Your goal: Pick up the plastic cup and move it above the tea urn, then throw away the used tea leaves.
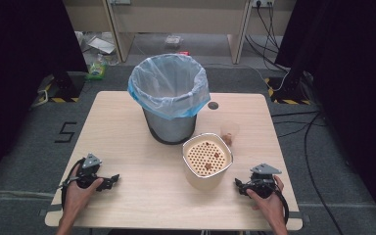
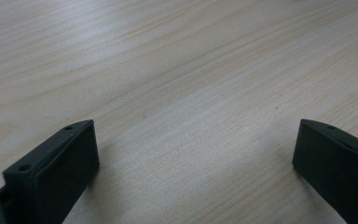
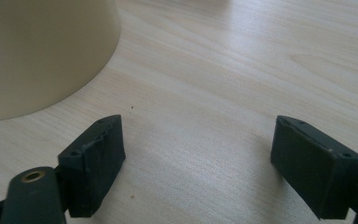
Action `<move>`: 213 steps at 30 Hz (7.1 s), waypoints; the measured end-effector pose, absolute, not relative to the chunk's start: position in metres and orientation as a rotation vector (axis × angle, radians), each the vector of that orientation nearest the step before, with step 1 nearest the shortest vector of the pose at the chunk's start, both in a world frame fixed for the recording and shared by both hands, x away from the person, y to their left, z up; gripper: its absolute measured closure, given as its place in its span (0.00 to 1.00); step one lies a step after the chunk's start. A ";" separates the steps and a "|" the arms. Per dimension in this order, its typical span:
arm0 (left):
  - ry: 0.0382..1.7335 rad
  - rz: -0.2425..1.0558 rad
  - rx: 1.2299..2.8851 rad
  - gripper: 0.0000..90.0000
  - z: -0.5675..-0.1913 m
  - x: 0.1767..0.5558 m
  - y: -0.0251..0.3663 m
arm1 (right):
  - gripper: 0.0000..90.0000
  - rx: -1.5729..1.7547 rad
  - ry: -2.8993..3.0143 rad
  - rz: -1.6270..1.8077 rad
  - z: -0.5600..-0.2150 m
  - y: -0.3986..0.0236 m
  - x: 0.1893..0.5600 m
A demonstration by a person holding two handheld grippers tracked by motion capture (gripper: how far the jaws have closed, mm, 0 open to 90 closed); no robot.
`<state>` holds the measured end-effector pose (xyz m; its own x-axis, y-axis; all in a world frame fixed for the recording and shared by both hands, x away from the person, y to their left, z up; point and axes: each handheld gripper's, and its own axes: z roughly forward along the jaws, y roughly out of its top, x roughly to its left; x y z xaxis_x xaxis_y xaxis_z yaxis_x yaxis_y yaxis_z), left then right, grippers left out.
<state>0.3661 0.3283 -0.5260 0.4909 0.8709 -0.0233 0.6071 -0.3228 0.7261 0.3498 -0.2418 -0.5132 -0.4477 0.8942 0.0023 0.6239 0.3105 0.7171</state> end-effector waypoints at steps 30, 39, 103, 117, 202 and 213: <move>1.211 0.493 2.052 0.00 -0.526 0.366 0.328 | 0.30 1.302 2.079 0.960 -0.457 -0.243 0.378; 1.211 0.494 2.054 0.00 -0.526 0.366 0.328 | 0.34 1.321 2.039 0.992 -0.433 -0.246 0.401; 1.213 0.493 2.053 0.00 -0.526 0.366 0.328 | 0.96 1.292 2.155 0.962 -0.437 -0.215 0.494; 1.213 0.493 2.051 0.00 -0.526 0.366 0.328 | 0.96 1.206 2.024 0.994 -0.412 -0.229 0.479; 1.217 0.498 2.051 0.00 -0.526 0.365 0.328 | 0.97 -0.255 1.440 0.241 -0.411 -0.098 0.343; 1.218 0.498 2.051 0.00 -0.526 0.365 0.328 | 0.97 -0.176 1.453 0.329 -0.399 -0.107 0.341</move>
